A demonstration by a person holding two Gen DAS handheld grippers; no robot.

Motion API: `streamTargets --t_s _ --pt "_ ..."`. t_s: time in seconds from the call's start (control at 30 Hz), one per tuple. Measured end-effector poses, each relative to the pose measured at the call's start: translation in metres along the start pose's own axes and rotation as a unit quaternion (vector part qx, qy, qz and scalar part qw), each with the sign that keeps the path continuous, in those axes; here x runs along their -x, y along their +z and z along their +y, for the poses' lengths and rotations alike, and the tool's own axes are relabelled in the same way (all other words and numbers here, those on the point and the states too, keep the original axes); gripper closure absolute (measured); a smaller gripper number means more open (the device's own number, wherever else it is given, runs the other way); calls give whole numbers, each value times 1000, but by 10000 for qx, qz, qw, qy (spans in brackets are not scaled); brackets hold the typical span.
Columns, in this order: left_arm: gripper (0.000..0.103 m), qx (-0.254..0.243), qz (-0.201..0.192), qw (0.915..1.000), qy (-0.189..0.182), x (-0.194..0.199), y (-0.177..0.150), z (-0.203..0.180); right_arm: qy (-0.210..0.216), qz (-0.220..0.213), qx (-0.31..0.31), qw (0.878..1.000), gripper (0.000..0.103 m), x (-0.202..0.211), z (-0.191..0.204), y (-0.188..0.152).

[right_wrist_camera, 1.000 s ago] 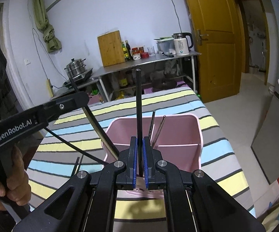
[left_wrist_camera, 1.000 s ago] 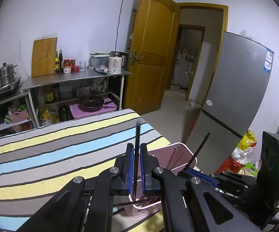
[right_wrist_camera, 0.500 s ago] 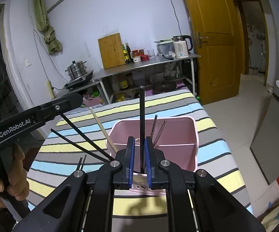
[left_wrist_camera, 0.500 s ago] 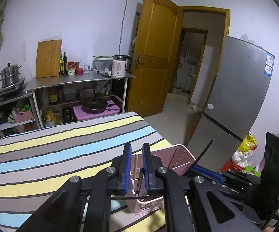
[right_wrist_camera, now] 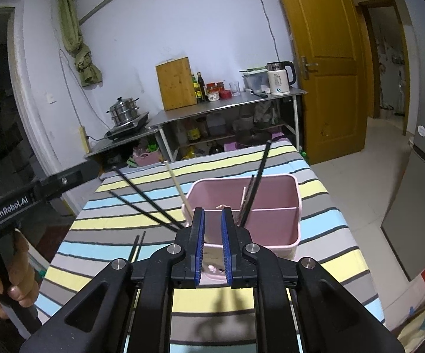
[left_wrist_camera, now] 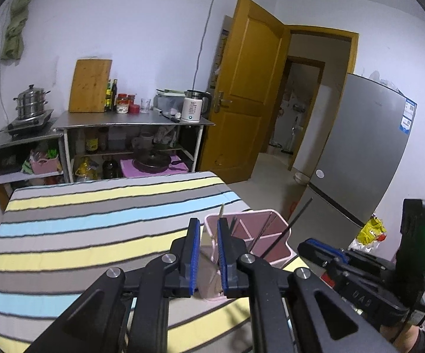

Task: Organize utensils
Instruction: 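Withdraw both tools from the caddy toward the remaining chopsticks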

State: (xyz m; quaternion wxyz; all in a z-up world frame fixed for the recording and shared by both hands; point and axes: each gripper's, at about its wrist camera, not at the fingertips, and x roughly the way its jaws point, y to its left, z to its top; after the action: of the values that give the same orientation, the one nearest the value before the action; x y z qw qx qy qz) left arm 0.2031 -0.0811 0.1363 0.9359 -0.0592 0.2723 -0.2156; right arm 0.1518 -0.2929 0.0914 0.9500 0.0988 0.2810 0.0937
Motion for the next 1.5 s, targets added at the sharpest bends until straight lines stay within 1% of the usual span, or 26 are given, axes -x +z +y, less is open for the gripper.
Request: streamTargets --t_s 0.27,0.63,0.83,1.0,1.17,1.5 --pt "92 163 71 9997 175 28 -31 19 185 -73 116 9997 91 15 14 -9" --pt "92 248 235 9985 428 50 -80 36 437 23 256 9987 90 21 32 -38" --pt "92 315 349 9976 515 57 -101 46 509 110 305 9982 90 18 41 -50" --pt "92 390 458 9965 581 56 -112 53 577 236 324 9975 90 13 47 -58" --pt "92 514 619 9943 696 50 -122 64 731 437 331 9958 90 5 54 -65" --pt "92 709 970 9887 897 27 -143 84 818 767 387 9929 90 -15 60 -80"
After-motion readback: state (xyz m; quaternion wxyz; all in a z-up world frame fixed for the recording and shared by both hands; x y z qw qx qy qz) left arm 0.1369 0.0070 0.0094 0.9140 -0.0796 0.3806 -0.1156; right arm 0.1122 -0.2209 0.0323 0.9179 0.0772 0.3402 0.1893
